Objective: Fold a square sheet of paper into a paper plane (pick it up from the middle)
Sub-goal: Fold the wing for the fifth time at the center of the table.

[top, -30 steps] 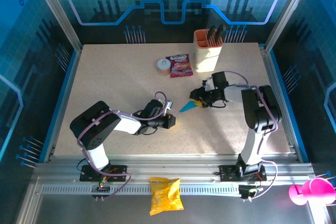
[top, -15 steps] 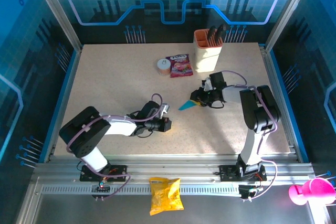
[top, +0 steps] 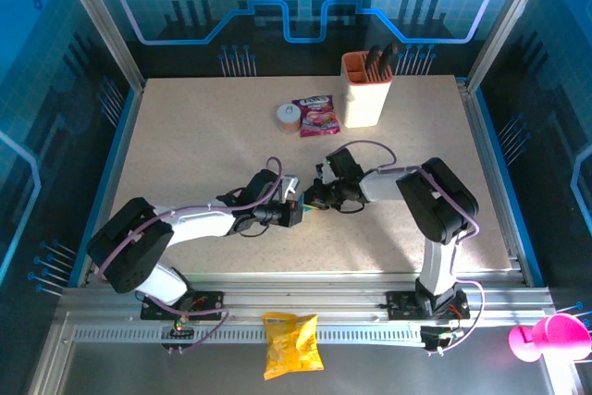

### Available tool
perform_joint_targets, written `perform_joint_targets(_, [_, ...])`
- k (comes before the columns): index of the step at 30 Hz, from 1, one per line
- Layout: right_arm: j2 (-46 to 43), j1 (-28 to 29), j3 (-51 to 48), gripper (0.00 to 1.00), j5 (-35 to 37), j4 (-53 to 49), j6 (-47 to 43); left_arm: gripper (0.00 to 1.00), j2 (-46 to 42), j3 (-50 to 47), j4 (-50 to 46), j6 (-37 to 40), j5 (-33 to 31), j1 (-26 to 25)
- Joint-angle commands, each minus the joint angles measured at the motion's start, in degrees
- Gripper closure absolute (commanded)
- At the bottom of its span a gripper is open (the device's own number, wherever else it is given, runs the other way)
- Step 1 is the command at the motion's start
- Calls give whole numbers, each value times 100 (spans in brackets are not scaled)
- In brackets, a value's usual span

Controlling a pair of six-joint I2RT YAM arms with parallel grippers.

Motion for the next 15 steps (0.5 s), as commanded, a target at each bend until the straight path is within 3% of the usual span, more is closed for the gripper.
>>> perform_joint_targets(1, [357,155,-287,100,306,-825,171,100,158,120,-133,228,81,14])
perform_joint_targets(15, [220,94,-156,100,150,-921,11,100,853,-327,518,149,-180,215])
